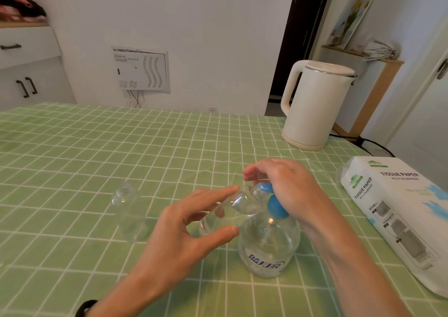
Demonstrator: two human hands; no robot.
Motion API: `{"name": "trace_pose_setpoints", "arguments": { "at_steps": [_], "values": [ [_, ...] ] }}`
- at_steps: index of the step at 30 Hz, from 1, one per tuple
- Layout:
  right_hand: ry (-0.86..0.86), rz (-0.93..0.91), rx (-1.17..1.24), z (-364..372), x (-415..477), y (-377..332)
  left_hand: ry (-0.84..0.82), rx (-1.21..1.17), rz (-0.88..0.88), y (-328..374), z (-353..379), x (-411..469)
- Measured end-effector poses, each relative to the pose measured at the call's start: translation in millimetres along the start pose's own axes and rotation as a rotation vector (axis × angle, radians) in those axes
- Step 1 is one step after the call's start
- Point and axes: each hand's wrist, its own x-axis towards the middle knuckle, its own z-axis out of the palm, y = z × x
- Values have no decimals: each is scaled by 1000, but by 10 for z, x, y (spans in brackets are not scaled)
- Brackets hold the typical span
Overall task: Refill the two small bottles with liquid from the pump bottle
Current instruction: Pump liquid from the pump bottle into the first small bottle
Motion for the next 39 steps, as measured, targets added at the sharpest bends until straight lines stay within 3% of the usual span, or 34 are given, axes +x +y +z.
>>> {"name": "trace_pose_setpoints", "arguments": {
  "at_steps": [39],
  "values": [
    [10,-5,-16,2,-1,-7,-6,21,6,37,-13,4]
  ]
}}
